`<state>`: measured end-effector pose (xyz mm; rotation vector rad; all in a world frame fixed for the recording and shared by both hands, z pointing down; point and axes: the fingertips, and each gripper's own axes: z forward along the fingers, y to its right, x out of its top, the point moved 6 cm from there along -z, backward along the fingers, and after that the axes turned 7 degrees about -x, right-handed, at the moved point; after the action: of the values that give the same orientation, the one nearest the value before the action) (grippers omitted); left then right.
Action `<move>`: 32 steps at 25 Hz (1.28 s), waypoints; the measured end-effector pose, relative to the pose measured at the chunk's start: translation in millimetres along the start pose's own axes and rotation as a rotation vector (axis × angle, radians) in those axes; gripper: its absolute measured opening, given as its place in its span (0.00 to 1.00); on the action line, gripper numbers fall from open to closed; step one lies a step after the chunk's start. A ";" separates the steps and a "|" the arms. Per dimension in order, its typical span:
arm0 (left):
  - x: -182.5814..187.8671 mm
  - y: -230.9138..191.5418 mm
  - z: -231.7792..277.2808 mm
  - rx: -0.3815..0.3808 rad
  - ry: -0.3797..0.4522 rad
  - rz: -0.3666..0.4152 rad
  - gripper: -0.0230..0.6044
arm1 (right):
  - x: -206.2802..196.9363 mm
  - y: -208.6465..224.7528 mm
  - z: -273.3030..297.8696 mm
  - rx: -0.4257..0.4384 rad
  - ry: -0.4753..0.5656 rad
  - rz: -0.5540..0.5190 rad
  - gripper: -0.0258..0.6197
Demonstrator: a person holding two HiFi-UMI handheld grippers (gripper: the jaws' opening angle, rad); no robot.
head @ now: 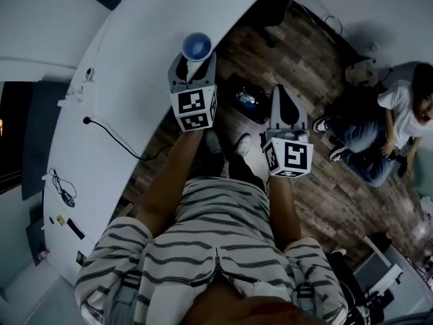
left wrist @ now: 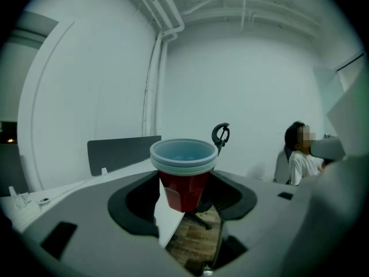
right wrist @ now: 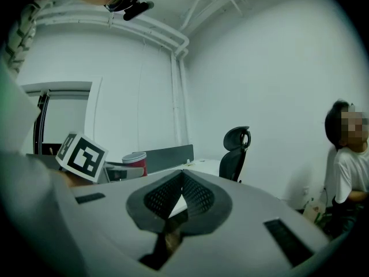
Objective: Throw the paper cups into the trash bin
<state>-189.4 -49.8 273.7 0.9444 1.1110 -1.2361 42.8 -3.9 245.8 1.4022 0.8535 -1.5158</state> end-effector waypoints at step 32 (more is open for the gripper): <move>49.8 102.2 -39.9 -0.308 0.097 0.057 0.48 | 47.7 39.9 -39.7 -0.130 0.106 -0.043 0.05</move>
<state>-93.2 -10.6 212.6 0.8004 1.2988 -0.9472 96.0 10.2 196.6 1.3860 1.0351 -1.4016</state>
